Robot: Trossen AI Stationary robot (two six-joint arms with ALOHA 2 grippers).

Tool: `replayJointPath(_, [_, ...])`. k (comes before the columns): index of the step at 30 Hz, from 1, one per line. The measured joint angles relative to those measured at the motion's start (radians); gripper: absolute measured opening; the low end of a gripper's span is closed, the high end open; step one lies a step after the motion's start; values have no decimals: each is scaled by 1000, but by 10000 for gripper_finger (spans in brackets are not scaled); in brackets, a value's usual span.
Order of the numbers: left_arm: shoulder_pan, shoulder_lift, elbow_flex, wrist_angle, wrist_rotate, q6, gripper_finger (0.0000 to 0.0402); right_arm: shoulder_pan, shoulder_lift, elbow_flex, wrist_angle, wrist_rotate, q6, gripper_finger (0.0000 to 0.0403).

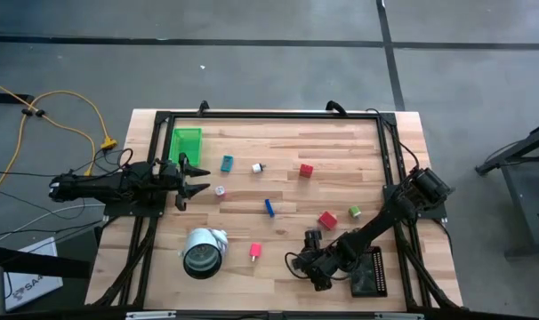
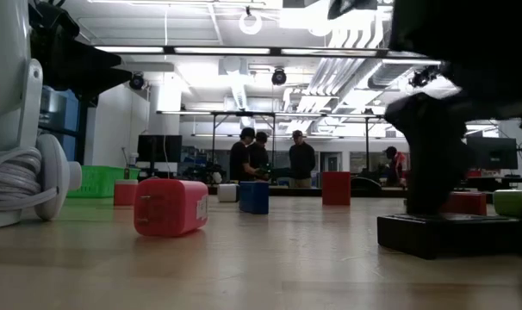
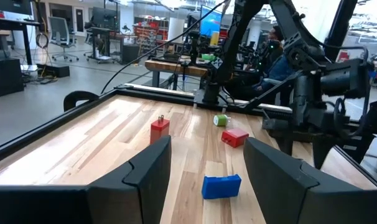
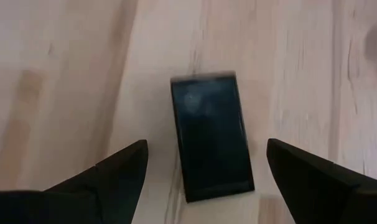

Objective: Pick & Place Office items
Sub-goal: Put the black digital clock into the black bin

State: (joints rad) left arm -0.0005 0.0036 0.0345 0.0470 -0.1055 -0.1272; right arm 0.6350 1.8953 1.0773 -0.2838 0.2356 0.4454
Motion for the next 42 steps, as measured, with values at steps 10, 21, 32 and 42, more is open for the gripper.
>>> replayJointPath(10, [0,0,0,9,0,0,196,0,7,2,6,3,0,317])
replayJointPath(21, [0,0,0,9,0,0,196,0,7,2,2,16,-4,289])
replayJointPath(32, [0,0,0,9,0,0,196,0,7,2,2,19,-4,223])
replayJointPath(42, [0,0,0,9,0,0,196,0,7,2,3,20,-4,178])
